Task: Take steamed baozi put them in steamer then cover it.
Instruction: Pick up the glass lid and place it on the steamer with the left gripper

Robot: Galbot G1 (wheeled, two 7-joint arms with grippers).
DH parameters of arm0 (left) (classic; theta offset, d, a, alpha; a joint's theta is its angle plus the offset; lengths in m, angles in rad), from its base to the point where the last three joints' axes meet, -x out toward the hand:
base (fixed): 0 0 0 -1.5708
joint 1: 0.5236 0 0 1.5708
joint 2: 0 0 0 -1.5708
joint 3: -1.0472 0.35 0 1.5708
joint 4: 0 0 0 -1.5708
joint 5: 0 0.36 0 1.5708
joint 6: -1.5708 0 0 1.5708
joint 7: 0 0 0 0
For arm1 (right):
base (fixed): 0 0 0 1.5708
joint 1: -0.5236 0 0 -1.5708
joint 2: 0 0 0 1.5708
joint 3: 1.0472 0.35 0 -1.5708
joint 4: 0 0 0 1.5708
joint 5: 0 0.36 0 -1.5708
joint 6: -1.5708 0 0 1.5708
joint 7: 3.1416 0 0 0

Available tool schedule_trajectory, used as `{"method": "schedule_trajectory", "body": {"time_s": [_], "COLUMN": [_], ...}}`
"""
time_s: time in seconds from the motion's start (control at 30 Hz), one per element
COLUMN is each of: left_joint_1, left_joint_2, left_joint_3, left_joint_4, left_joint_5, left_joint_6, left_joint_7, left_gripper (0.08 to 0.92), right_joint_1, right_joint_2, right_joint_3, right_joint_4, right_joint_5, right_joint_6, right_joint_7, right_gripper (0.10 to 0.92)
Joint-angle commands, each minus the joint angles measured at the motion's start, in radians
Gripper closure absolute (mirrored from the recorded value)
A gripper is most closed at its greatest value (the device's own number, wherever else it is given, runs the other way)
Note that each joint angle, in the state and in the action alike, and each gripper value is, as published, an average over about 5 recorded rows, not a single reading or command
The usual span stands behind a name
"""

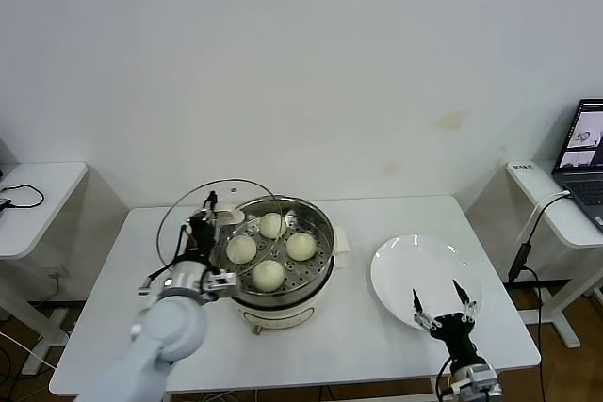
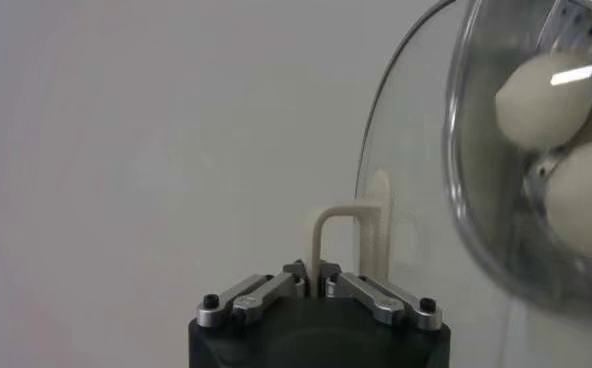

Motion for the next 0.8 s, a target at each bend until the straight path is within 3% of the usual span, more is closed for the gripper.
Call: {"method": "schedule_trajectory", "body": {"time_s": [0.03, 0.8], "left_joint_1": [-0.111, -0.086], "left_joint_2": [-0.193, -0.275], "left_joint_3": [0.135, 0.161], "left_joint_4": [0.067, 0.095], "left_joint_5": [0.275, 0.300], "left_joint_6": [0.066, 0.065], "left_joint_7": [0.170, 0.180], "left_gripper": [0.860, 0.860], "right_joint_1": [0.003, -0.004], "right_joint_2": [0.015, 0.029], "right_joint_3": [-0.013, -0.033], "right_joint_4": [-0.013, -0.024], "right_joint_5": [-0.072, -0.094], "right_joint_6": [0.000, 0.006], "right_joint_7": [0.004, 0.004], "right_gripper": [0.202, 0.203]}}
